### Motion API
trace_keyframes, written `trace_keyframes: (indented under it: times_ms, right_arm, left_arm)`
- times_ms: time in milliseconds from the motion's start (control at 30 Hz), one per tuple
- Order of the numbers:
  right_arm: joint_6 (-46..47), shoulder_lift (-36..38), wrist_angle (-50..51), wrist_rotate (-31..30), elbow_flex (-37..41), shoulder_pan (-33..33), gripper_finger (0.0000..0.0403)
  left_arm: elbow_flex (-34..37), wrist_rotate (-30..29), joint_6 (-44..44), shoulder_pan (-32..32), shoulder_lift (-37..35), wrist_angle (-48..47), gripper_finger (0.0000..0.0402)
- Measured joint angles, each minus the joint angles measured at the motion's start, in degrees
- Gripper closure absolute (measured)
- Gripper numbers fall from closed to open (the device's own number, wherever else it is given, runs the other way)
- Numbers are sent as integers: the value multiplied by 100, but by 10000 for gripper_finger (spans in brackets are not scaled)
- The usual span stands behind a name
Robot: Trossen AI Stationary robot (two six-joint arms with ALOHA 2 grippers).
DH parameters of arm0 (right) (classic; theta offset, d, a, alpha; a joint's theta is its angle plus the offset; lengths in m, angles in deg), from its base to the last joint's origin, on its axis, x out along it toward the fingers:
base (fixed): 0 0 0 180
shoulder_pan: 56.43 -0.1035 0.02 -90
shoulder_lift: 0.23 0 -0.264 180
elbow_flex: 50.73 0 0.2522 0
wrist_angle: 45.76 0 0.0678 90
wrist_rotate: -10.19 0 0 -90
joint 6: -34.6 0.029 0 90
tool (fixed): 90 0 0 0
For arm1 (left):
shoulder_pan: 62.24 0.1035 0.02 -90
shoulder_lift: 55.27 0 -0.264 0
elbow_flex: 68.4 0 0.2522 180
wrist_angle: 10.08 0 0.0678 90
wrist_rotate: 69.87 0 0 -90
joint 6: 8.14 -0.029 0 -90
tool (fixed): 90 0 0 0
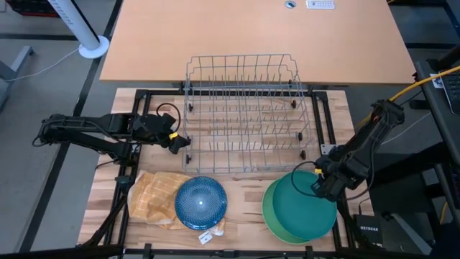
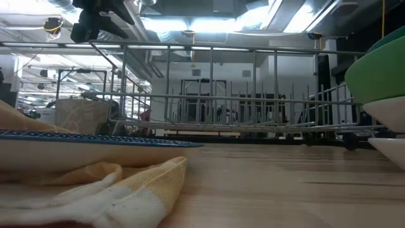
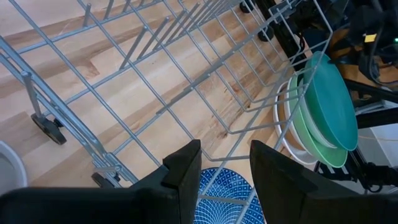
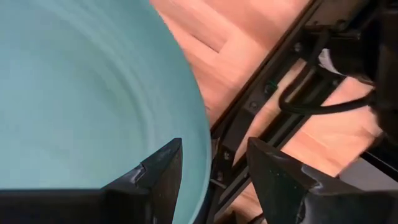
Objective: Sort dishes
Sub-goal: Put the green plate in the dish rack
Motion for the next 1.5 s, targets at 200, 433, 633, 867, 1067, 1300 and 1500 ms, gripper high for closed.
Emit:
trace_keyframes:
  times_ms: [200,433,633,867,1067,1300,1500]
  right_arm:
    - [-105,460,-890,-2,544,0,220]
    - [-101,589,-1124,-2,715,0,235]
    - [-94,587,-1118,142,715,4,319]
    - [18,596,-1217,146,696,4,386]
    - [206,587,-1226,201,520,4,374]
    - [262,576,-646,-201,-281,4,389]
    - [275,528,-289,-200,-860,4,394]
  left_arm:
    - [0,0,1,0,0,-1,273]
    - [0,0,0,0,0,-1,273]
    - [0,0,-8,0,0,-1,273]
    - [0,0,-16,0,0,-1,273]
    - [0,-2,-20,0,0,-4,273]
    - [2,-24,-20,0,0,-6,273]
    - [2,-106,-20,0,0,-6,273]
